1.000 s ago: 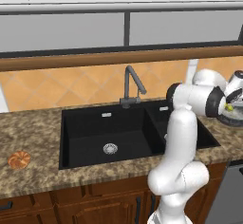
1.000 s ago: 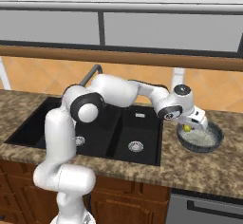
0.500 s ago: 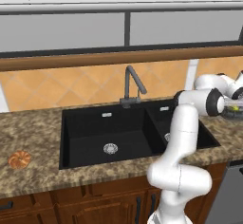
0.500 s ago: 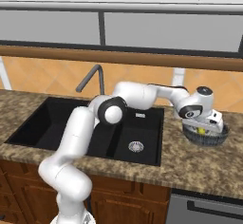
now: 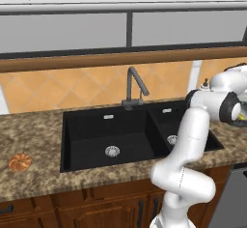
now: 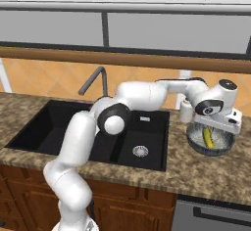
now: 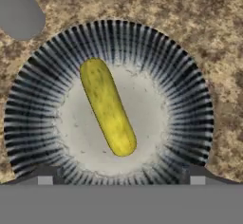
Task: Pick the cucumber from the sink and place it in the bowl. Then pick the bowl and place it in the microwave. Then close the microwave door and press the start button.
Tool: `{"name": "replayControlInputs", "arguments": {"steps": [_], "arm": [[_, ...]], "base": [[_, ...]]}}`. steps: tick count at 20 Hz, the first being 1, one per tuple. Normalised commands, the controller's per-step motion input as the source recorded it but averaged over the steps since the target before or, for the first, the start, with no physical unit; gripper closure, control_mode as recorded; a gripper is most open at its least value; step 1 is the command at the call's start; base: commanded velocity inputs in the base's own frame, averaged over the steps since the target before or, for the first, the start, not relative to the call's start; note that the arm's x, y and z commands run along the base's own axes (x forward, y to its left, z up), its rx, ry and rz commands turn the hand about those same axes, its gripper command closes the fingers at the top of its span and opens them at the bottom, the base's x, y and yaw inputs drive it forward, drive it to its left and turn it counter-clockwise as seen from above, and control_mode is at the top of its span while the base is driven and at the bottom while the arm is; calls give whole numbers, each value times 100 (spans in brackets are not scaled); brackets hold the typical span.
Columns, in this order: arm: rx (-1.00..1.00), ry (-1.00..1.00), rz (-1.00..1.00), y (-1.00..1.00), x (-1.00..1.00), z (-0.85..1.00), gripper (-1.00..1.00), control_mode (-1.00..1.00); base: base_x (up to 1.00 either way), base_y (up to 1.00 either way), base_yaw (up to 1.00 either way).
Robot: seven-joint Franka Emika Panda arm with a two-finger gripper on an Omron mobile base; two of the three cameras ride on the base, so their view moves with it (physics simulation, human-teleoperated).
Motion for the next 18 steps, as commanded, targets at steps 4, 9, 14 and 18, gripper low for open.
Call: {"name": "replayControlInputs", "arguments": {"steps": [4, 9, 14, 18], "arm": [[-50, -9, 11, 100, -93, 13, -100, -100], [-44, 5, 17, 94, 30, -62, -100, -100], [-22, 13, 16, 49, 35, -1, -100, -100], [-8, 8, 10, -31, 18, 0, -100, -100]], "base": [[0, 0, 0], [0, 0, 0], [0, 0, 0], [0, 0, 0]]}}
